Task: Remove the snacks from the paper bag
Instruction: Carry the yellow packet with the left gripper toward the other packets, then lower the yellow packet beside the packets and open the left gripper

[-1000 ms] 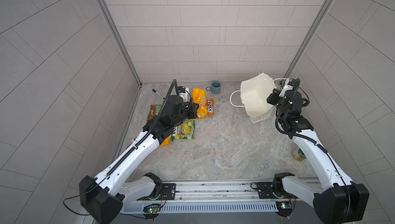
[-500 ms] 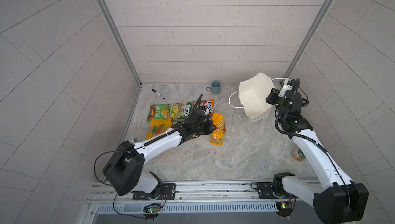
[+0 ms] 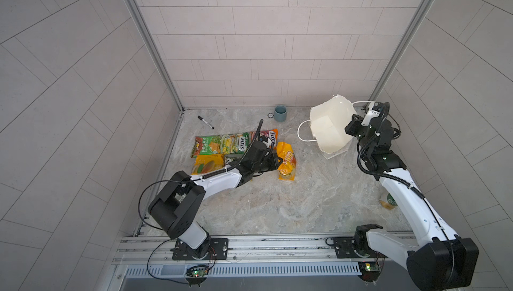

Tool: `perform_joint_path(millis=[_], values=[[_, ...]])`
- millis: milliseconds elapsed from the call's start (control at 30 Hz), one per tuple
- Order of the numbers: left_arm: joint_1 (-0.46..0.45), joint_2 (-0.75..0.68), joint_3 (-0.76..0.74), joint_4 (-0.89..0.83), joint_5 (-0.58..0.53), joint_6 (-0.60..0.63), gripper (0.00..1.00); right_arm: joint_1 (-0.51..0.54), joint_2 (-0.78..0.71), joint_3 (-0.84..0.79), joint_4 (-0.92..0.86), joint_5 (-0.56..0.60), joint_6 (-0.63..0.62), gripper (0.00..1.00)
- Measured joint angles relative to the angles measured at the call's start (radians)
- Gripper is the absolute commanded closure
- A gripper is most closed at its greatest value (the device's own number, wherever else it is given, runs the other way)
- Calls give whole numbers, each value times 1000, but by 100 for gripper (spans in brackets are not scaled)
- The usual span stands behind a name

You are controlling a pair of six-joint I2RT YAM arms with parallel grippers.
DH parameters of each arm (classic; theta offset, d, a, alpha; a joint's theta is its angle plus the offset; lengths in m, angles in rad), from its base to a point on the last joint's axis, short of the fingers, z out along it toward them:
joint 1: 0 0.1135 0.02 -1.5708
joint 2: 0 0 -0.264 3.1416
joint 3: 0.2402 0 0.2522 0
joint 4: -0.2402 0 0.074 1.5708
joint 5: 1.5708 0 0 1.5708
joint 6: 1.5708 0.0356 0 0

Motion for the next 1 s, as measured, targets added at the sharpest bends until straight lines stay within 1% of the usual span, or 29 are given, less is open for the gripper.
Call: perform_joint_path(millis=[67, 133, 267, 367, 500, 600, 733, 867, 933, 967, 1000], values=[[24, -1, -10, 5, 8, 13, 83, 0, 0, 0, 0, -3, 0, 100], [45, -10, -11, -23, 7, 39, 79, 0, 0, 0, 0, -4, 0, 100], [78, -59, 0, -167, -30, 145, 64, 0, 0, -7, 11, -5, 0, 100], [97, -71, 32, -291, -62, 216, 56, 0, 0, -13, 17, -8, 0, 100], [114, -75, 59, -407, -97, 290, 56, 0, 0, -15, 21, -11, 0, 100], [115, -82, 60, -463, -118, 320, 61, 0, 0, -15, 22, -12, 0, 100], [115, -100, 66, -535, -160, 346, 60, 0, 0, -15, 22, -12, 0, 100], [115, -127, 111, -609, -227, 377, 53, 0, 0, -15, 22, -12, 0, 100], [115, -135, 134, -616, -254, 391, 44, 0, 0, -15, 22, -12, 0, 100], [115, -136, 145, -617, -261, 397, 42, 0, 0, -15, 22, -13, 0, 100], [115, -136, 154, -615, -265, 406, 37, 0, 0, -15, 22, -13, 0, 100]])
